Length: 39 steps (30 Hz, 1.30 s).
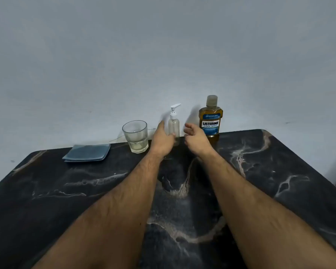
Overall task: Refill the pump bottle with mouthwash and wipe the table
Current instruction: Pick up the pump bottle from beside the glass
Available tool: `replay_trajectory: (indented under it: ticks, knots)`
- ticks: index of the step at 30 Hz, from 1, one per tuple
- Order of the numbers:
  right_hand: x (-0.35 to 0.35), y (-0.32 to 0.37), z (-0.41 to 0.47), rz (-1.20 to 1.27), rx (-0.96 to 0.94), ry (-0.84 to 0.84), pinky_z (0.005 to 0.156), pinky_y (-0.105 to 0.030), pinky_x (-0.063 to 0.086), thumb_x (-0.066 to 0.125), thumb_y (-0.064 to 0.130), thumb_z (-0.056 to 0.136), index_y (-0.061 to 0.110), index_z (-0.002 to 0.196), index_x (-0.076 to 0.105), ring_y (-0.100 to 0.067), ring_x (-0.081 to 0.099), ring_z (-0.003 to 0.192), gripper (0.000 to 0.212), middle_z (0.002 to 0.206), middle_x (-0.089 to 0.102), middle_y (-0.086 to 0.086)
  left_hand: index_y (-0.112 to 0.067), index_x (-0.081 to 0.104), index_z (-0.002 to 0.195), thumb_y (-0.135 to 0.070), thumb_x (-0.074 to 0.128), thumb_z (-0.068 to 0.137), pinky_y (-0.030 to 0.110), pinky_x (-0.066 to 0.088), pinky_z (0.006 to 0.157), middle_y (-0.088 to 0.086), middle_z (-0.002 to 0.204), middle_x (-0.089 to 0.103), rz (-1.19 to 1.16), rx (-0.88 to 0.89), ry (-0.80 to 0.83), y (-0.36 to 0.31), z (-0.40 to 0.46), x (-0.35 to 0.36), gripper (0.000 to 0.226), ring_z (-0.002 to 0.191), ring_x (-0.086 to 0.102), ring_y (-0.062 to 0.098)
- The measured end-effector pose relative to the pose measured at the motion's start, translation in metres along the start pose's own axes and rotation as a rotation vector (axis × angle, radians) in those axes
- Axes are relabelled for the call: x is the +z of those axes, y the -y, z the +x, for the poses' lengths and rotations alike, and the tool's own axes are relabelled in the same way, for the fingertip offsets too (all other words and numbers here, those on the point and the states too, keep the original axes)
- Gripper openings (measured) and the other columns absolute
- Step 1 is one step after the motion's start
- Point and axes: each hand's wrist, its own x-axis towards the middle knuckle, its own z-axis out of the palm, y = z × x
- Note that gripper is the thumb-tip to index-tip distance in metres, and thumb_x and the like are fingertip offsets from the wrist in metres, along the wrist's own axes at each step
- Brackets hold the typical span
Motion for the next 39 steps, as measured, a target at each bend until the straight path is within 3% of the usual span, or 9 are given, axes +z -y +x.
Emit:
replay_trajectory:
  ticks: [5,8,13,15,19,22,30,35,39]
  knots:
    - [0.01,-0.002,0.015,0.026,-0.005,0.065,0.108,-0.042,0.045,0.047,-0.011,0.09,0.009,0.145,0.042,-0.026,0.048,0.134,0.059,0.147,0.049,-0.009,-0.013,0.027,0.154,-0.01,0.06,0.093,0.031,0.038,0.109,0.007,0.154,0.042,-0.032,0.032,0.004,0.011,0.026,0.004,0.069,0.138,0.044,0.025]
    - [0.008,-0.006,0.01,0.062,-0.031,0.058,0.103,-0.043,0.05,0.05,-0.005,0.093,0.008,0.137,0.052,-0.023,0.057,0.124,0.047,0.136,0.059,-0.007,-0.015,0.045,0.144,-0.012,0.065,0.091,0.034,0.049,0.099,0.006,0.136,0.058,-0.089,0.06,-0.054,0.016,0.026,0.005,0.057,0.122,0.058,0.023]
    - [-0.004,-0.007,-0.024,0.103,-0.071,-0.001,0.098,-0.037,0.053,0.049,-0.003,0.096,0.012,0.13,0.057,-0.017,0.061,0.116,0.038,0.126,0.063,-0.004,-0.014,0.056,0.133,-0.016,0.07,0.09,0.019,0.056,0.07,-0.004,0.12,0.064,-0.146,0.13,-0.101,0.016,-0.013,-0.006,0.045,0.1,0.065,0.015]
    - [-0.009,-0.01,-0.044,0.065,-0.095,-0.051,0.091,-0.037,0.057,0.052,-0.002,0.095,0.014,0.121,0.062,-0.015,0.063,0.11,0.032,0.117,0.066,-0.001,-0.015,0.059,0.127,-0.017,0.072,0.088,0.033,0.059,0.083,-0.003,0.115,0.067,-0.181,0.138,-0.102,0.02,-0.037,-0.013,0.041,0.101,0.067,0.017]
    - [-0.02,-0.012,-0.082,-0.027,-0.062,-0.134,0.081,-0.038,0.06,0.06,0.004,0.092,0.02,0.107,0.066,-0.016,0.066,0.1,0.022,0.105,0.068,0.0,-0.02,0.06,0.124,-0.016,0.073,0.088,0.027,0.056,0.084,-0.009,0.109,0.067,-0.199,0.075,-0.09,0.032,-0.094,-0.029,0.039,0.104,0.066,0.012]
    - [-0.026,-0.01,-0.11,-0.051,-0.028,-0.188,0.077,-0.039,0.062,0.062,0.007,0.092,0.018,0.103,0.066,-0.018,0.067,0.097,0.016,0.1,0.069,-0.002,-0.016,0.059,0.127,-0.016,0.075,0.085,0.033,0.055,0.094,-0.009,0.109,0.067,-0.215,0.055,-0.092,0.036,-0.131,-0.041,0.044,0.104,0.065,0.009]
    - [-0.015,-0.003,-0.182,-0.081,-0.057,-0.179,0.068,-0.038,0.062,0.065,0.006,0.09,0.017,0.095,0.068,-0.017,0.067,0.087,0.012,0.09,0.069,-0.002,-0.02,0.057,0.128,-0.015,0.076,0.084,0.017,0.049,0.084,-0.009,0.114,0.065,-0.122,0.099,-0.104,0.026,-0.202,-0.068,0.048,0.101,0.061,0.003]
    - [-0.008,0.002,-0.212,-0.111,-0.073,-0.153,0.063,-0.029,0.06,0.066,0.009,0.09,0.015,0.098,0.069,-0.014,0.067,0.088,0.011,0.092,0.07,-0.002,-0.019,0.057,0.128,-0.015,0.074,0.085,0.03,0.051,0.093,-0.008,0.114,0.065,-0.085,0.096,-0.155,0.027,-0.22,-0.087,0.046,0.104,0.061,0.008]
    - [-0.007,0.007,-0.225,-0.095,-0.07,-0.156,0.061,-0.025,0.059,0.067,0.009,0.09,0.014,0.098,0.069,-0.014,0.067,0.089,0.01,0.093,0.07,-0.003,-0.017,0.057,0.128,-0.013,0.073,0.087,0.029,0.049,0.094,-0.013,0.109,0.061,-0.096,0.048,-0.162,0.029,-0.23,-0.096,0.045,0.105,0.06,0.01]
